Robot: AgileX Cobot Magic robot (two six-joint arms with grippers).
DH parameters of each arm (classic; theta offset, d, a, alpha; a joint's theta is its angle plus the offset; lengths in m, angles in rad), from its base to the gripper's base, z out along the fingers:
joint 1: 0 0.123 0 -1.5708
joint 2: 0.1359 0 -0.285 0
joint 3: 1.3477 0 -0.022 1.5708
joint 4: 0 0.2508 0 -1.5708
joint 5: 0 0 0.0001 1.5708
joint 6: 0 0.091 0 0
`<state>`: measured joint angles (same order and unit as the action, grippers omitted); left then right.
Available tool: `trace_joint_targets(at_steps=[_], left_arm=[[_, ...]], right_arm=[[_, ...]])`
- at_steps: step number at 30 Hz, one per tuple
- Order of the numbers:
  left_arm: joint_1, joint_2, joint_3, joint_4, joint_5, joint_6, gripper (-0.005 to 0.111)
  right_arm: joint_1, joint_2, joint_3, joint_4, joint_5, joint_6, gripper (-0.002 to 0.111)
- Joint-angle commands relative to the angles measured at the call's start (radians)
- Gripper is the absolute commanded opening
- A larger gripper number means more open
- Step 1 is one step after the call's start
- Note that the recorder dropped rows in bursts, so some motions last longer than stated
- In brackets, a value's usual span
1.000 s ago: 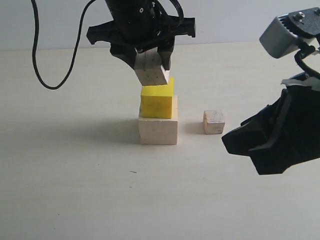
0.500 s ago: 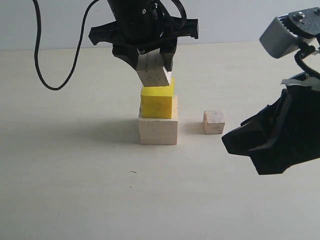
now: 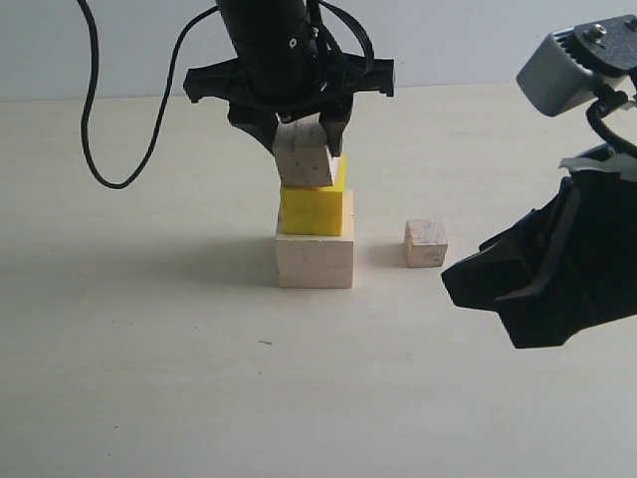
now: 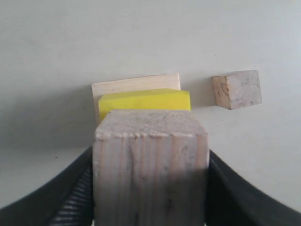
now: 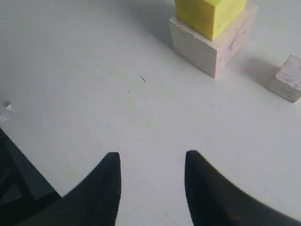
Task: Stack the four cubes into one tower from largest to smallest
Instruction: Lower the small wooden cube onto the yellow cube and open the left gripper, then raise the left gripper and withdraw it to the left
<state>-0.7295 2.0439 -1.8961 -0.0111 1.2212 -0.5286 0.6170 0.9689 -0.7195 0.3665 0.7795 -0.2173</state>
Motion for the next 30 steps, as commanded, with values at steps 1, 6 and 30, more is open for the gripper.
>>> trace_joint_targets(at_steps=[1,6,30], left_arm=[[-0.004,-0.002,0.002,0.019,0.000,0.002,0.004],[-0.004,-0.002,0.002,0.025,0.000,0.007,0.030],[-0.004,-0.025,0.002,-0.061,0.000,0.027,0.071]], right_arm=[[-0.006,-0.003,0.004,0.000,-0.005,-0.001,0.042],[-0.006,-0.003,0.004,0.000,-0.005,-0.001,0.042],[-0.006,-0.003,0.004,0.000,-0.003,-0.001,0.042]])
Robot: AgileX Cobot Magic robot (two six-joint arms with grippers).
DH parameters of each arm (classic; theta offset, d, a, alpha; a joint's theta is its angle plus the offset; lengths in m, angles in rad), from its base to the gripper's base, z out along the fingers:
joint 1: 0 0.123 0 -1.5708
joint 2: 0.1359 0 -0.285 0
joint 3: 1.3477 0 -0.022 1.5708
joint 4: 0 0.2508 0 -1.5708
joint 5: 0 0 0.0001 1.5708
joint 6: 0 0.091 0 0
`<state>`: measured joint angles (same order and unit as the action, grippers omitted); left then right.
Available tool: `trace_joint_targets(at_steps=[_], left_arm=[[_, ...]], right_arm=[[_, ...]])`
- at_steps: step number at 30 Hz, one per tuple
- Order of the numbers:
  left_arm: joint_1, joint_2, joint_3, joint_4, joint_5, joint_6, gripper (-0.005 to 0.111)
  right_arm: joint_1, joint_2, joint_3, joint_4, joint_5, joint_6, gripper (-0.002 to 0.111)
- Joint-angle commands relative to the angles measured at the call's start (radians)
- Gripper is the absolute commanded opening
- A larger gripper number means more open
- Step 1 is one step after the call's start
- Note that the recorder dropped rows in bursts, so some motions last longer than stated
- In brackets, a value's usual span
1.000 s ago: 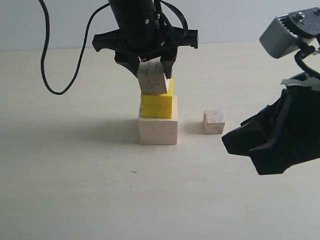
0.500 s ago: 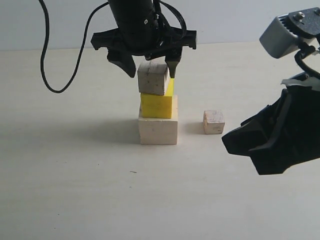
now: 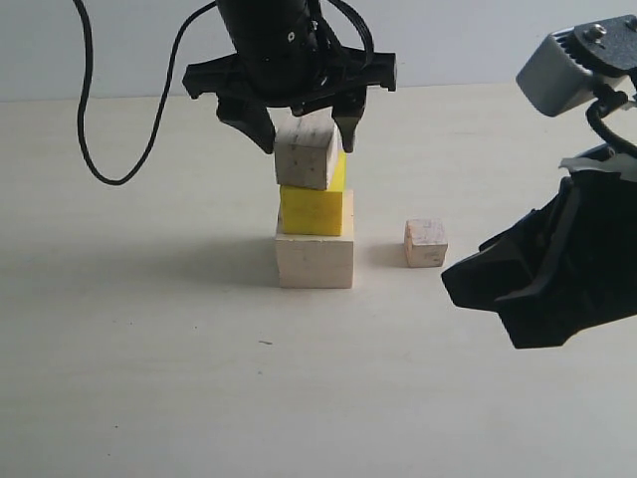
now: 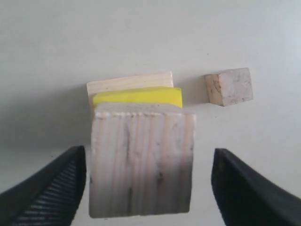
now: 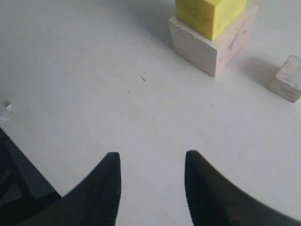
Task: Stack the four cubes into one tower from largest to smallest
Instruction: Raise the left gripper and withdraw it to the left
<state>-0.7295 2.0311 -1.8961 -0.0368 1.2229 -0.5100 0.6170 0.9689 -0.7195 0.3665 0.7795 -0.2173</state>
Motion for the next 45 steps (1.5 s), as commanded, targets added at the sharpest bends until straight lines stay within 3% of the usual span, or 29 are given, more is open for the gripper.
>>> trace_joint_targets(at_steps=[1,21,38,41,45], left_arm=[[-0.006,-0.013,0.002,-0.038,-0.002,0.008,0.071],[-0.008,-0.013,0.002,-0.071,-0.002,0.032,0.071],[-0.008,-0.114,0.002,0.010,-0.002,0.056,0.070],[-0.008,-0.146,0.002,0.010,-0.002,0.060,0.059],[-0.008,-0.195,0.002,0.008,-0.002,0.105,0.021]], right_arm=[[-0.006,-0.003,0.004,0.000,-0.003,-0.001,0.042],[-0.006,-0.003,0.004,0.000,-0.001,-0.001,0.042],[-0.006,-0.003,0.004,0.000,-0.001,-0.001,0.042],[-0.006,-0.003,0.004,0.000,-0.001,-0.001,0.042],[-0.006,-0.003,0.004,0.000,-0.001,-0.003,0.042]])
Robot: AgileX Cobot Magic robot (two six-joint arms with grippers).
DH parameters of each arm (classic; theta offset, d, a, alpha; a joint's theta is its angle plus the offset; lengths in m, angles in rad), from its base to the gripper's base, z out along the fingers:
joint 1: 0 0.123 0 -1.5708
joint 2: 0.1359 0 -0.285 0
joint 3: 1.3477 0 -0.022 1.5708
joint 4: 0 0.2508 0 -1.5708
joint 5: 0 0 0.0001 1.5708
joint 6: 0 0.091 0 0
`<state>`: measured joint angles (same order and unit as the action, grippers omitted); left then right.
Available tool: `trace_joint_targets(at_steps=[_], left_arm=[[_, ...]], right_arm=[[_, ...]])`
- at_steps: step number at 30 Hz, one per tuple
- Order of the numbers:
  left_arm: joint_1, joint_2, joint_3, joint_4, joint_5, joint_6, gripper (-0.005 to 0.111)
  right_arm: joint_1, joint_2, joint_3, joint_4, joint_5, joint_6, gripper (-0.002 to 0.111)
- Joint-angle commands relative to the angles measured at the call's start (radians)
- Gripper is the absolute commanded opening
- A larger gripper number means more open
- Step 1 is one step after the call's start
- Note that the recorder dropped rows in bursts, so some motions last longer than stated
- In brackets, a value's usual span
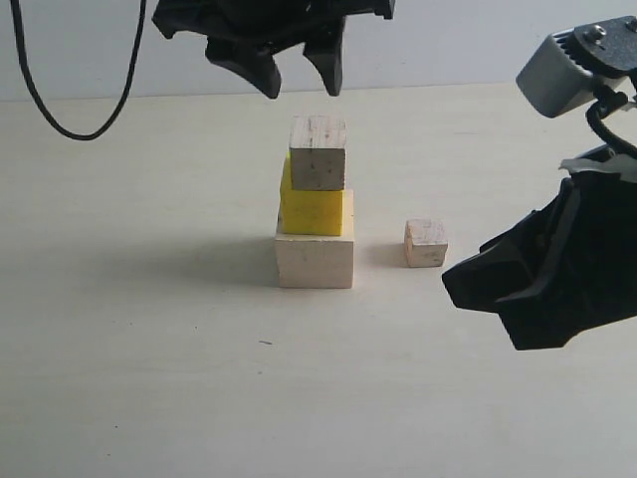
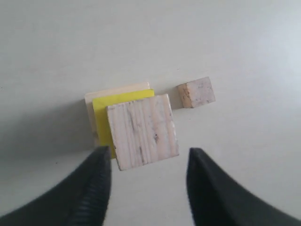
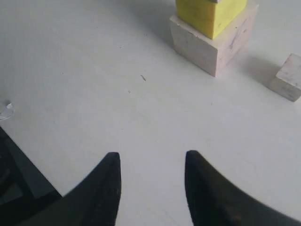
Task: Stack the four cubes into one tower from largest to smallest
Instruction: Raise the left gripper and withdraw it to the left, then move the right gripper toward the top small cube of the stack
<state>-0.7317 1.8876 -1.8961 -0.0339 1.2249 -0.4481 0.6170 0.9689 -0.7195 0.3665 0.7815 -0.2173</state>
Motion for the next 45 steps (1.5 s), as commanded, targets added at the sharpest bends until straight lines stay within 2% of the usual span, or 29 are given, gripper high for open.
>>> trace_joint_targets(at_steps=[1,2,3,10,17,29,35,39,42,45], left_arm=[[-0.006,-0.062,0.002,0.005,-0.004,0.061,0.013],[-0.006,-0.076,0.002,0.005,-0.004,0.084,0.004],[-0.006,-0.091,0.002,0.005,-0.004,0.110,0.000],[-0.006,-0.217,0.048,0.051,-0.004,0.182,0.000],[-0.006,-0.426,0.299,0.190,-0.004,0.187,0.000],[0.033,-0.760,0.732,0.267,-0.004,0.185,0.000],[0.066,-0.826,0.941,0.265,-0.165,0.156,0.000],[0.066,-0.840,1.088,0.244,-0.339,0.111,0.000],[0.066,-0.868,1.165,0.206,-0.492,0.072,0.000],[0.066,-0.919,1.194,0.176,-0.570,0.074,0.000]], right_arm=[[-0.006,-0.003,0.004,0.000,-0.003,-0.003,0.042],[-0.006,-0.003,0.004,0.000,-0.003,-0.003,0.042],[-0.006,-0.003,0.004,0.000,-0.003,-0.003,0.042],[-0.006,-0.003,0.004,-0.018,-0.007,-0.003,0.042],[-0.006,-0.003,0.004,-0.031,-0.020,-0.001,0.042],[-0.006,-0.003,0.004,-0.031,-0.029,-0.001,0.042],[-0.006,-0.003,0.004,-0.031,-0.034,-0.001,0.042],[-0.006,-0.003,0.004,-0.031,-0.053,-0.001,0.042],[-0.006,0.004,0.004,-0.035,-0.066,-0.001,0.041],[-0.006,0.018,0.004,-0.035,-0.075,-0.001,0.038]])
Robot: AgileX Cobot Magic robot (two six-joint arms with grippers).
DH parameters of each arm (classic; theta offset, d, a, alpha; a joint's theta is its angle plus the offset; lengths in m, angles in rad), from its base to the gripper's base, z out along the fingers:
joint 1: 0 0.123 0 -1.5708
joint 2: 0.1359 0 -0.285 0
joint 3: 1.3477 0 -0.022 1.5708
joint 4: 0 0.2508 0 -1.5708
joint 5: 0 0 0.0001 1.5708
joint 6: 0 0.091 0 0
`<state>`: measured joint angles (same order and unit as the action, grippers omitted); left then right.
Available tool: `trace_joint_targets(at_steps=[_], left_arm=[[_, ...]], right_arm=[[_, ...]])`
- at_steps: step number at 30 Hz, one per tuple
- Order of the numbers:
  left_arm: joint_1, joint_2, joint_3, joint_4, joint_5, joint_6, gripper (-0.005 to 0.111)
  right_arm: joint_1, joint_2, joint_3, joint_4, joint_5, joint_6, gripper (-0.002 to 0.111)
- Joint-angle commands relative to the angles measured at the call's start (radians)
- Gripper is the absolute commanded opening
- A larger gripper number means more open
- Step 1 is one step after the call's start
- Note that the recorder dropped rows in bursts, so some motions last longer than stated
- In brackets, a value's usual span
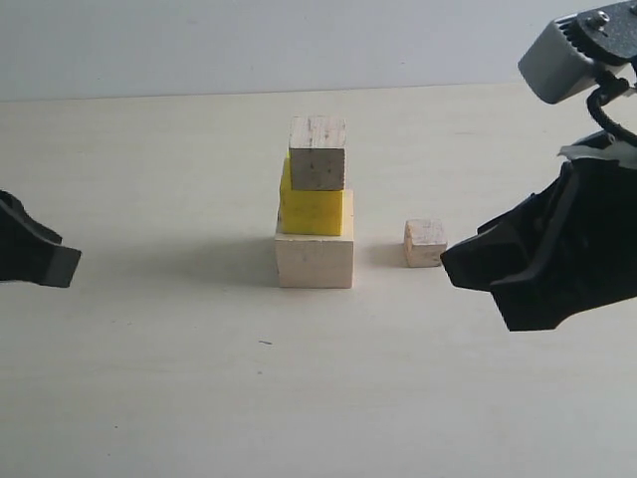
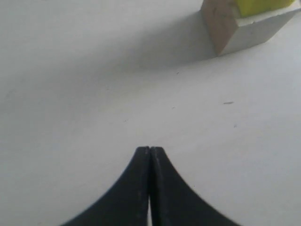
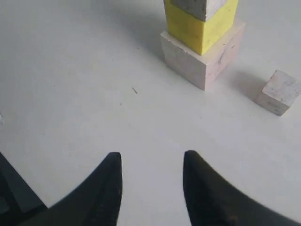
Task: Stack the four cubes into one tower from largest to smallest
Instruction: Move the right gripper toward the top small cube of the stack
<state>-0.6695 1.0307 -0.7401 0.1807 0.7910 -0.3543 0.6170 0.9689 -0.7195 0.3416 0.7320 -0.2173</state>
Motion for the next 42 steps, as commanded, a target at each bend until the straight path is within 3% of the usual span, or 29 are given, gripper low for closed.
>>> trace_joint_targets(at_steps=[1,5,7,8,9,12,15,20,27,32,42], left_arm=[[0.003,-0.084,0.039,-0.035,-0.143,-0.018,0.000],[0.003,-0.175,0.047,-0.028,-0.148,-0.013,0.000],[0.003,-0.235,0.070,-0.028,-0.181,-0.013,0.000],[0.003,-0.263,0.083,-0.028,-0.189,-0.019,0.000],[0.003,-0.272,0.086,-0.028,-0.189,-0.019,0.000],[0.003,-0.298,0.088,-0.036,-0.143,-0.019,0.000],[0.003,-0.299,0.110,-0.072,-0.153,-0.015,0.000],[0.003,-0.299,0.155,-0.094,-0.200,-0.015,0.000],[0.003,-0.299,0.155,-0.109,-0.208,-0.012,0.000],[0.003,-0.299,0.155,-0.116,-0.208,-0.002,0.000],[0.003,-0.299,0.155,-0.135,-0.216,0.014,0.000]], right_arm=[[-0.006,0.026,0.004,-0.010,-0.028,-0.001,0.037],[-0.006,0.070,0.004,-0.010,-0.049,-0.001,0.034],[-0.006,0.107,0.004,-0.010,-0.103,-0.001,0.021],[-0.006,0.126,0.004,-0.010,-0.160,-0.001,0.006],[-0.006,0.134,0.004,-0.010,-0.198,-0.001,0.000],[-0.006,0.178,0.004,-0.010,-0.389,0.039,0.000],[-0.015,0.270,0.002,-0.007,-0.465,0.093,0.000],[-0.130,0.382,-0.007,-0.001,-0.540,0.223,0.000],[-0.212,0.533,-0.228,0.068,-0.350,0.171,0.000],[-0.212,0.648,-0.336,0.322,-0.252,-0.043,0.000],[-0.212,0.709,-0.369,0.380,-0.185,-0.080,0.000]])
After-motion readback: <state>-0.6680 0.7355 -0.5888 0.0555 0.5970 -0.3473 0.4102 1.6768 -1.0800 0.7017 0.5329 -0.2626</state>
